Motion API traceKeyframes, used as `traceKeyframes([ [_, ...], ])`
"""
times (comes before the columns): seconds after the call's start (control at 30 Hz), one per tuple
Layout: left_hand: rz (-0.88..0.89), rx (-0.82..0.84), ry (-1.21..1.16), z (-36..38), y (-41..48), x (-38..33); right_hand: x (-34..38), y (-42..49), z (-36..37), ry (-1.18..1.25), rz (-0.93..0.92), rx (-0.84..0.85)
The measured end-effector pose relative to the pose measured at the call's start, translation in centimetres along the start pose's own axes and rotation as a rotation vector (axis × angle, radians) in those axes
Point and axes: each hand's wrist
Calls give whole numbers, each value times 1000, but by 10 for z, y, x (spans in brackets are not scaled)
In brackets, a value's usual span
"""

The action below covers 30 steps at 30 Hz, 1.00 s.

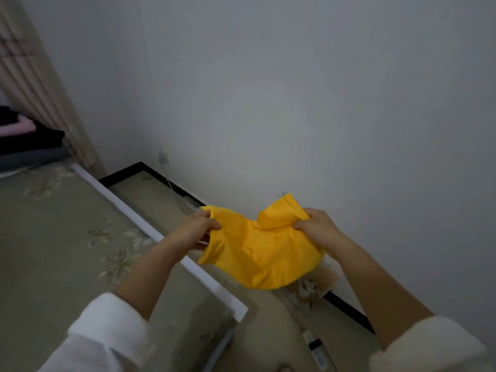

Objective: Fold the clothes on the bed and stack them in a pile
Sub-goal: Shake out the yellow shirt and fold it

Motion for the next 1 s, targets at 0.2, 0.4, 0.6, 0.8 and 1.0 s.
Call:
traceKeyframes([
  [0.2, -18, -135, -106, 26, 92, -49, 11, 149, -53, -50, -107, 110],
  [0.4, -68, -338, -193, 3, 167, -73, 44, 277, -29, -78, -208, 294],
  [0.6, -86, -430, -168, -49, 244, -92, 92, 381, 16, -126, -280, 380],
  [0.8, -48, -535, 49, -98, 296, -116, 152, 461, 60, -213, -462, 362],
  [1.0, -54, -645, -27, -163, 356, -125, 223, 536, 126, -270, -641, 424],
])
Point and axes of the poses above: each hand's wrist, its own y-axis towards the middle knuckle, its own z-axis out of the palm, x = y × z, and after that the axes turned 6 degrees about -y, right-handed
